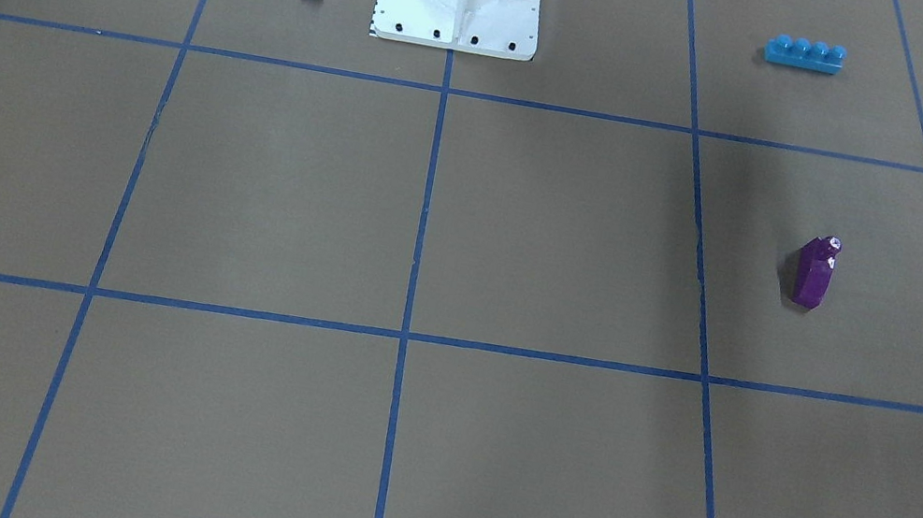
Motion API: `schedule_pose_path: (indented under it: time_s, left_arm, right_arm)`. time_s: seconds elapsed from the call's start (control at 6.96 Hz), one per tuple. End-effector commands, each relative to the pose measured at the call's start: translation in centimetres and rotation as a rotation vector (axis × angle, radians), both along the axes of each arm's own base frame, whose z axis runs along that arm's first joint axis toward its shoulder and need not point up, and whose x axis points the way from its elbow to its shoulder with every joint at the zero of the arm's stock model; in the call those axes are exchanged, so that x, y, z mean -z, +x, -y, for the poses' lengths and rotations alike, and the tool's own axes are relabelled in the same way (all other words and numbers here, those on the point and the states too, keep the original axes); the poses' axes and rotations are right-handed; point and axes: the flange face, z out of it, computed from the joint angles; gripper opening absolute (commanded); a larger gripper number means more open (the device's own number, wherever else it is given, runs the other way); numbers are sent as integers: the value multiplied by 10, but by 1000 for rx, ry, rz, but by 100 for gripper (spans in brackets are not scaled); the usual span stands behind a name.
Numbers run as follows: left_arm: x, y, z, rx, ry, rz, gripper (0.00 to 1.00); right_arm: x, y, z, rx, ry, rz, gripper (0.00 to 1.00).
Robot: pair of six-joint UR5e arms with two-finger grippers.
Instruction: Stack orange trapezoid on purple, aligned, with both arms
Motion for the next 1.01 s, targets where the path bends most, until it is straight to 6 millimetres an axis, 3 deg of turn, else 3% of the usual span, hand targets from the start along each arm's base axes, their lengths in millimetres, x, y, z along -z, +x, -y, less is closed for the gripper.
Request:
schedule_pose_path:
  time_s: [0.0, 0.14, 0.29, 0.57, 0.72, 0.86]
  left_arm:
    - [9, -1, 3, -3, 23, 12, 100]
    - [16, -1, 7, 4, 30, 11, 100]
    - [45, 0, 7, 5, 88, 11, 100]
    - [92, 74, 12, -53, 127, -27, 100]
    - [133, 116, 5, -111, 181, -56, 100]
    - [148, 124, 7, -125, 202, -86, 100]
  right_arm:
    - [5, 0, 3, -5, 6, 2, 100]
    - [4, 0, 3, -5, 4, 2, 100]
    - [8, 0, 4, -6, 11, 4, 100]
    - [14, -1, 8, -5, 22, 1, 100]
    - [19, 0, 12, -8, 32, 3, 100]
    - [32, -1, 22, -9, 57, 3, 100]
